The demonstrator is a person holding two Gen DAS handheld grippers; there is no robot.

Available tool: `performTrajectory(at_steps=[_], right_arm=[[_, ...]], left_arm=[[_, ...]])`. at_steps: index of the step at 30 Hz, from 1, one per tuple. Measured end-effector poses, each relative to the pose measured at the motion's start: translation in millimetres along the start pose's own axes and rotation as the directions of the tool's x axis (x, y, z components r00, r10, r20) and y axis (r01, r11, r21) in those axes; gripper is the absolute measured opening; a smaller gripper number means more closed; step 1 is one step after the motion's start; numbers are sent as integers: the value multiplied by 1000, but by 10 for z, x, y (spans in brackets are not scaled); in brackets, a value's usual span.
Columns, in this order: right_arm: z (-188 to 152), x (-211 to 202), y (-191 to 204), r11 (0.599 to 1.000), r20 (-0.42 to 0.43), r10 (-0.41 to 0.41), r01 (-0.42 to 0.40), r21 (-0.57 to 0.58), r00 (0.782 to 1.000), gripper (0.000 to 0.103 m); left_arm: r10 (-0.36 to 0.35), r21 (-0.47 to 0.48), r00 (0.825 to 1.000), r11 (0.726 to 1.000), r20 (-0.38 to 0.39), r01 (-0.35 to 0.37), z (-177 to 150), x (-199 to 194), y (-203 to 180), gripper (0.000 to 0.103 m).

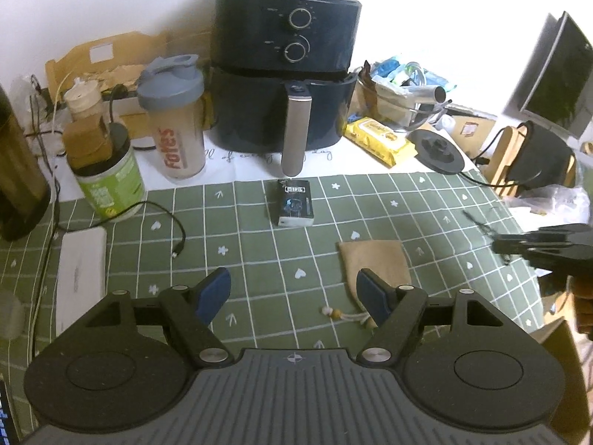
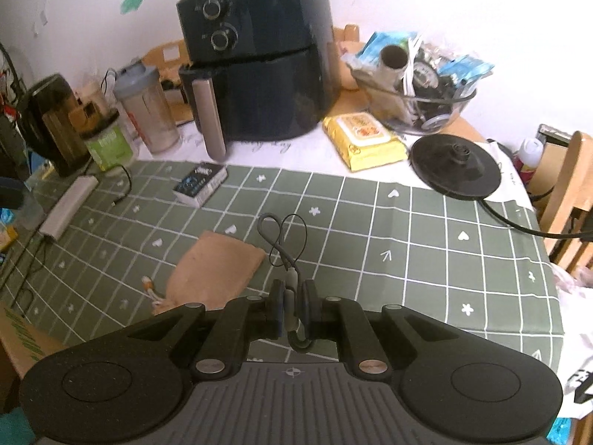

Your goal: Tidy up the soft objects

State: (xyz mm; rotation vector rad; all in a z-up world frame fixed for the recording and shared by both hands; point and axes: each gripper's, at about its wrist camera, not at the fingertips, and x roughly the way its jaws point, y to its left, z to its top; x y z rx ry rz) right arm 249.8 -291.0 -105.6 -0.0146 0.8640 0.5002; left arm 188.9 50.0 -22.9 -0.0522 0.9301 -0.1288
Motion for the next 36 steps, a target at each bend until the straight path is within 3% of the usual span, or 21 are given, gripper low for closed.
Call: performTrajectory(at_steps=[21, 36], right_arm=[[-124, -580, 48, 977, 56, -66, 53, 205, 996, 13], [-313, -897, 57, 953, 70, -127, 102, 286, 989, 13]], left_arm=[[39, 80, 999, 996, 28, -41, 305, 1096, -61, 75], [108, 153, 989, 984, -100, -92, 418, 2073, -106, 76]])
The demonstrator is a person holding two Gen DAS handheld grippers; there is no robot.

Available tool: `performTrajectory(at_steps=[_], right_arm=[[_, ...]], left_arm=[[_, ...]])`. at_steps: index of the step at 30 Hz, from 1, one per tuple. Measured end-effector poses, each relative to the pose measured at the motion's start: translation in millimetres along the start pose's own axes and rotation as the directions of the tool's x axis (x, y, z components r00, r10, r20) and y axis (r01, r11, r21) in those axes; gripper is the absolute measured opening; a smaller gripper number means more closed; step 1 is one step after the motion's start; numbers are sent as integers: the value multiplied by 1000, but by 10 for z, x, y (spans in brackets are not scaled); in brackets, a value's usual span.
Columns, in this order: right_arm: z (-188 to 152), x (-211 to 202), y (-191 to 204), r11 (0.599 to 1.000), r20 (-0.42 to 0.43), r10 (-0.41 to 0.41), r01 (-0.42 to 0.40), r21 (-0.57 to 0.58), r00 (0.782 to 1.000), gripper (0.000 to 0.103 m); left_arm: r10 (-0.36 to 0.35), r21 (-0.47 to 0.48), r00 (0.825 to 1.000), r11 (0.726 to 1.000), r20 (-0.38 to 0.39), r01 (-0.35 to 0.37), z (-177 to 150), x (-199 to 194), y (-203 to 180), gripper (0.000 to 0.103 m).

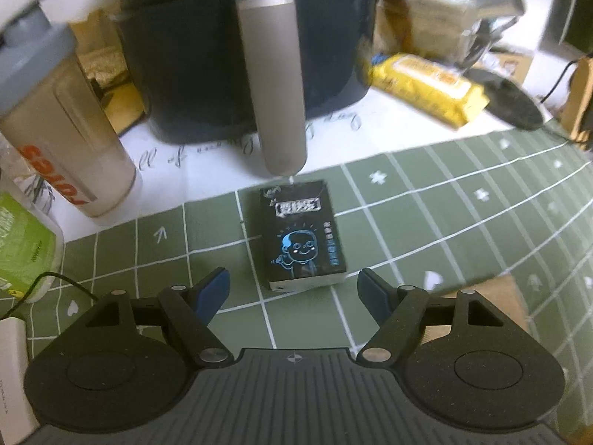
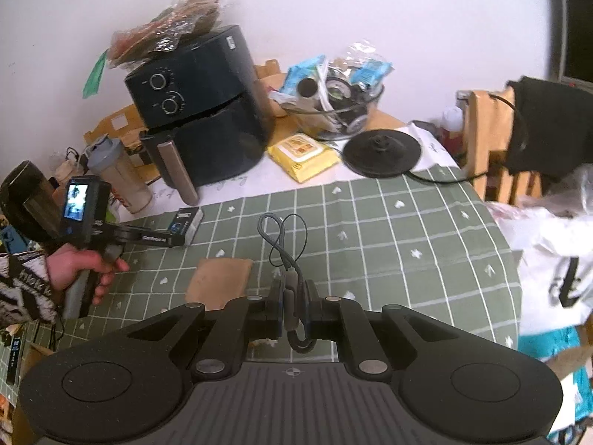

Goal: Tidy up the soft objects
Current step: 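Grasp the small black printed box with the left gripper while the right holds the cable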

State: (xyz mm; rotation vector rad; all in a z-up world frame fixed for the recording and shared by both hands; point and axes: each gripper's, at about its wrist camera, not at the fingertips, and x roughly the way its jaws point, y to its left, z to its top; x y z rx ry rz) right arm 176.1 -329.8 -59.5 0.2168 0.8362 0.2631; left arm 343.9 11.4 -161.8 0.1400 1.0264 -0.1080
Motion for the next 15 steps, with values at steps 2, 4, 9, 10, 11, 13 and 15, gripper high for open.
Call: performTrajectory(at_steps=[2, 4, 9, 10, 11, 13, 15], right_arm=[[-53, -41, -24, 1000, -4, -13, 13, 12, 1000, 13], [-108, -83, -49, 999, -7, -24, 24, 25, 1000, 13], [-215, -164, -105, 998, -12, -43, 44, 53, 999, 13], [-231, -173, -113, 997, -14, -46, 46, 57, 999, 13], [-246, -182, -120, 997, -14, -47, 48, 60, 999, 13], [-266, -202, -122, 997, -12, -46, 47, 61, 999, 13], [-273, -209, -122, 997, -12, -43, 43, 61, 999, 13]], left_arm=[[-12, -1, 1000, 1000, -8, 12, 19, 71, 1, 76], [3, -2, 1000, 1000, -10, -4, 47, 122, -3, 76], [-15, -34, 999, 999, -28, 14, 104, 230, 37, 69], [-24, -45, 999, 999, -24, 23, 104, 218, 59, 64], [-16, -41, 1000, 999, -19, 15, 106, 195, 63, 47], [-5, -31, 999, 1000, -35, 4, 105, 173, 57, 48], [-18, -21, 999, 1000, -47, 18, 71, 138, 54, 47]])
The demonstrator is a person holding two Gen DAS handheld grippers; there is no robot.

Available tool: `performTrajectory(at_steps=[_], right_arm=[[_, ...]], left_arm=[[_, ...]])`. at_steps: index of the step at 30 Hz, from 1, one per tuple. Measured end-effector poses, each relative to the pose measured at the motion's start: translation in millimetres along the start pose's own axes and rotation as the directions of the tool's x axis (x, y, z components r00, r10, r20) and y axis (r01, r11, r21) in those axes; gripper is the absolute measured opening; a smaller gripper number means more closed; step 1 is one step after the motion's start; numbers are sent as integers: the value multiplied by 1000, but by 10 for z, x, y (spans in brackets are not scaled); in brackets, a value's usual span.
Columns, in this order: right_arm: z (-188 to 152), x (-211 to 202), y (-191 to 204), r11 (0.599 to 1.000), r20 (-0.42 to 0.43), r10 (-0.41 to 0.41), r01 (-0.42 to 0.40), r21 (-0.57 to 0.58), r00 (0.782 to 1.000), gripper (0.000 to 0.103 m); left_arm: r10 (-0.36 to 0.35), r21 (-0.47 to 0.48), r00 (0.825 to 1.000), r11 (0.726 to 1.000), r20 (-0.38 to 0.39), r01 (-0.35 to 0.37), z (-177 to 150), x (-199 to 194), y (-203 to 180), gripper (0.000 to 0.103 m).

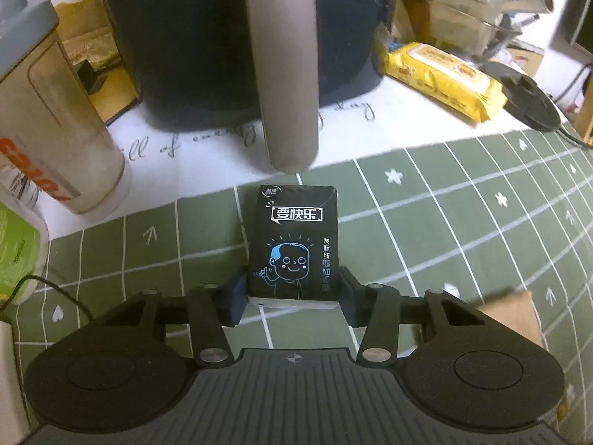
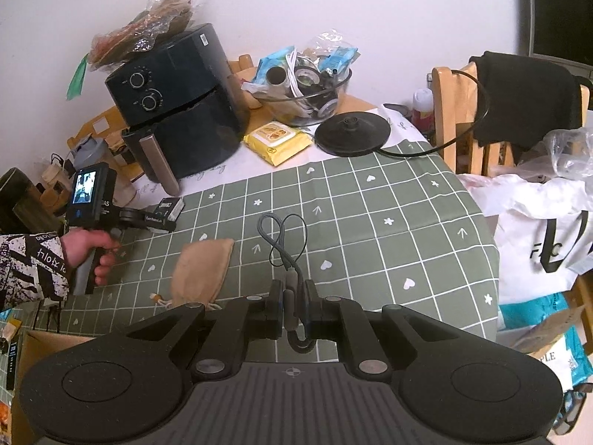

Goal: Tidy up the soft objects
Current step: 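Grasp the small black printed box with the left gripper while the right holds the cable, then carry the black box and cable over the cardboard box with both grippers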

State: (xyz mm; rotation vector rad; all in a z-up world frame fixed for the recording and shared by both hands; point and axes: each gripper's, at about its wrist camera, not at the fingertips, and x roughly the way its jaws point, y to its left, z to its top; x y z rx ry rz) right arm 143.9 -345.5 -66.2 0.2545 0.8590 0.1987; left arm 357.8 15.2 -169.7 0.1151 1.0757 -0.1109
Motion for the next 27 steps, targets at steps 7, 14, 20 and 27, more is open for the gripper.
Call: performTrajectory(at_steps=[7, 14, 20, 27], right_arm=[[12, 18, 30, 1000, 1, 24, -24, -14, 1000, 13], [65, 34, 89, 998, 3, 56, -56, -38, 998, 13], [105, 30, 170, 993, 2, 91, -91, -69, 996, 13], [120, 13, 246, 986, -3, 132, -132, -98, 991, 13]], left_arm=[[-46, 3, 999, 999, 13, 46, -193, -215, 13, 46], [-78, -24, 995, 997, 56, 80, -313, -517, 30, 46], [-92, -34, 991, 995, 93, 95, -379, -786, 34, 46], [-103, -61, 987, 992, 121, 111, -490, -1108, 58, 46]])
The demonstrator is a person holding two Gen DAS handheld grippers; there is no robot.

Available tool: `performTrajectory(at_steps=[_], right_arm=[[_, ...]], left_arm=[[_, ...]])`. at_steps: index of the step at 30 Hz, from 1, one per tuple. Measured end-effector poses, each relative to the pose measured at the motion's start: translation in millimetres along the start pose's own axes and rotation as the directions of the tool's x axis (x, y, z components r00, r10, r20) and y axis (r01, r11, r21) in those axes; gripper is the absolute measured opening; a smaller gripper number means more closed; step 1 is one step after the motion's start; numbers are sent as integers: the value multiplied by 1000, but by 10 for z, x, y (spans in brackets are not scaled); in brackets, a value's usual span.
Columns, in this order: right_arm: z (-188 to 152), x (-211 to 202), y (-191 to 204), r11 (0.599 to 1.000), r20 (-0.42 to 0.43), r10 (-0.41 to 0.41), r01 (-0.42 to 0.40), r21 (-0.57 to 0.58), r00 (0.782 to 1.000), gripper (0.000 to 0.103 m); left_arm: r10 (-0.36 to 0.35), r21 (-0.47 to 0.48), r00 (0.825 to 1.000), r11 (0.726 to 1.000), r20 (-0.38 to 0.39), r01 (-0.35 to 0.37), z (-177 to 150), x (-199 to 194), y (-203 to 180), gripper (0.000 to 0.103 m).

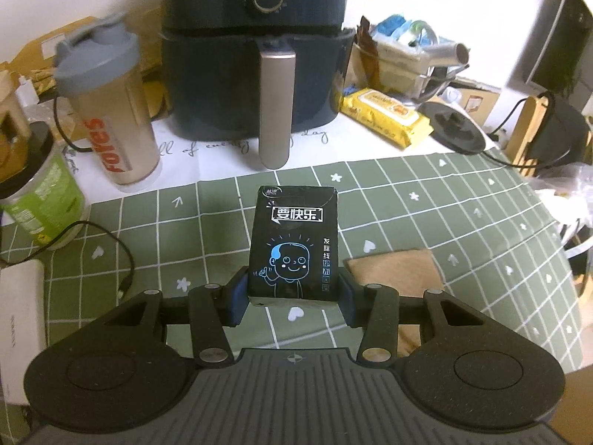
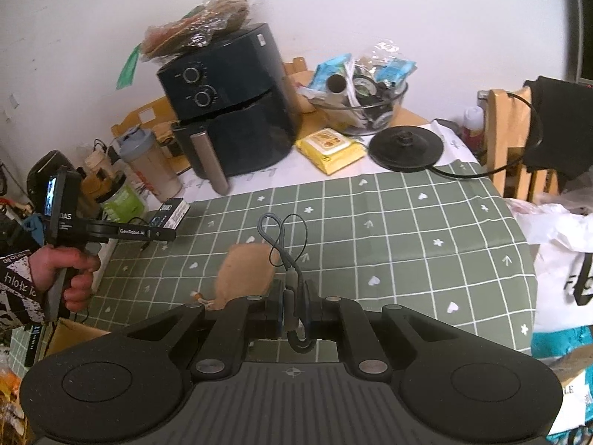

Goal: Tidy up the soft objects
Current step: 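Carry the black box and cable over the cardboard box with both grippers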

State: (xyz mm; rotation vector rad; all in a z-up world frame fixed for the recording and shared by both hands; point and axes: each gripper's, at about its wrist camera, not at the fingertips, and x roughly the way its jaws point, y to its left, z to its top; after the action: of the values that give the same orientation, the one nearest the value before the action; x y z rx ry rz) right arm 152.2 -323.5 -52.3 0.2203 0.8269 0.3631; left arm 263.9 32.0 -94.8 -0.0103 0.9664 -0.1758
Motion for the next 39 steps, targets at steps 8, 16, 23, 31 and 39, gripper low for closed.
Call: performTrajectory(at_steps=[8, 16, 23, 31, 39], right_arm=[[-4, -44, 73, 998, 1, 50, -50, -28, 999, 13], [-53, -135, 127, 994, -1, 96, -96, -57, 995, 13], [-127, -249, 148, 989, -3, 129, -128, -71, 992, 13], [-242, -347, 188, 983, -9, 167, -167, -76, 986, 13], [-348, -441, 238, 977, -11, 199, -199, -82, 980, 13]], left_arm=[[-16, -26, 999, 1000, 41, 17, -107, -429, -81, 46], [-36, -58, 997, 998, 70, 40, -189, -796, -165, 46], [-58, -85, 990, 994, 130, 69, -250, -1204, -251, 46], [-71, -111, 984, 990, 164, 90, -394, -1643, -392, 46], [-86, -119, 988, 988, 128, 102, -671, -1879, -552, 46]])
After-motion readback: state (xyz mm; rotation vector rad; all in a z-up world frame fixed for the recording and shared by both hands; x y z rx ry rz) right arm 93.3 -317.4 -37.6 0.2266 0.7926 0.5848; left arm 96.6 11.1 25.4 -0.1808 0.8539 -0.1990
